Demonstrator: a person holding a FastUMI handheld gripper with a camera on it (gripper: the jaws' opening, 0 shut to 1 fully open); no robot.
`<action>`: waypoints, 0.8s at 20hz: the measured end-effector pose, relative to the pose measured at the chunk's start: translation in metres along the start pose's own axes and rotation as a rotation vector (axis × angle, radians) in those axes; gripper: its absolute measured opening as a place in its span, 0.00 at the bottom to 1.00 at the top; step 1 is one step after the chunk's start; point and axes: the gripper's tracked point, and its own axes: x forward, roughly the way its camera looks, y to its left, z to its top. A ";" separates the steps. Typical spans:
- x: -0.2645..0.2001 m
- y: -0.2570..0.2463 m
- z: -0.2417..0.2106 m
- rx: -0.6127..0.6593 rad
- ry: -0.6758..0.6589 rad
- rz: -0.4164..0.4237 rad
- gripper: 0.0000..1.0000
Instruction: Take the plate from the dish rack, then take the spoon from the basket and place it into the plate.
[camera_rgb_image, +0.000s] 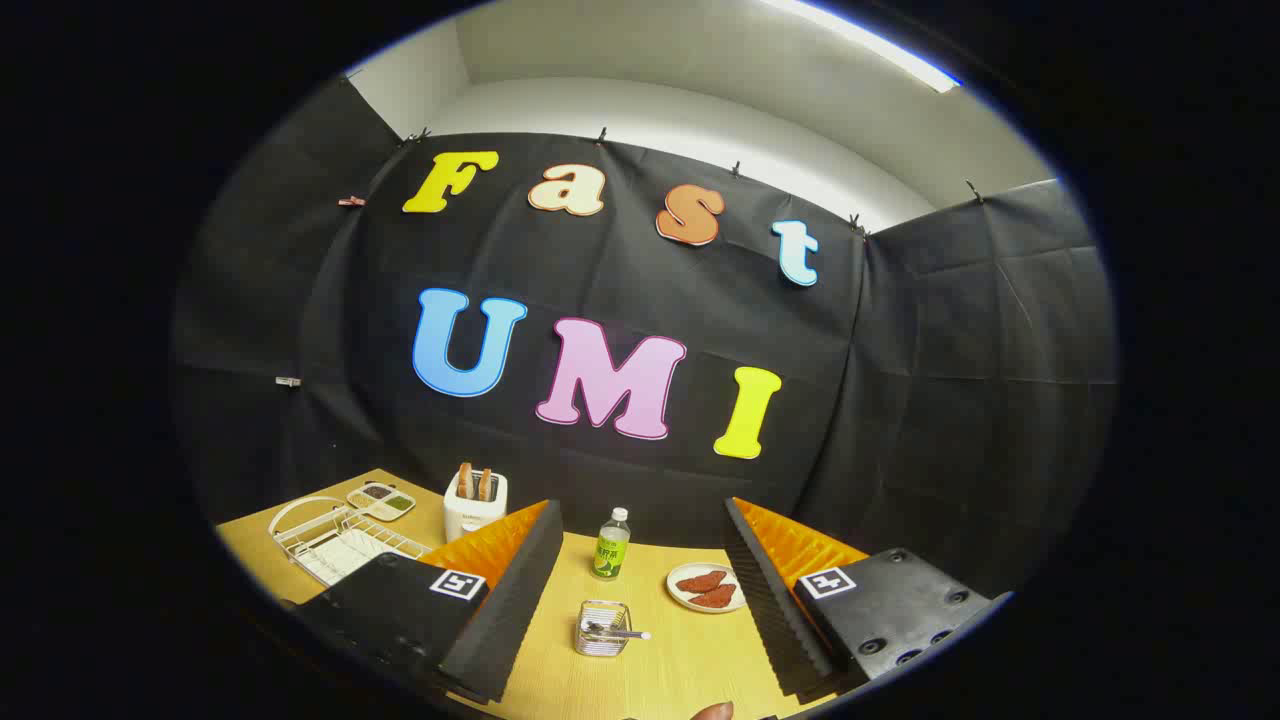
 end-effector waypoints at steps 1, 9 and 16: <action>-0.001 0.000 0.000 -0.001 0.001 -0.002 0.97; 0.001 -0.002 -0.002 0.011 0.018 -0.011 0.98; 0.001 0.001 -0.005 0.014 0.033 -0.012 0.98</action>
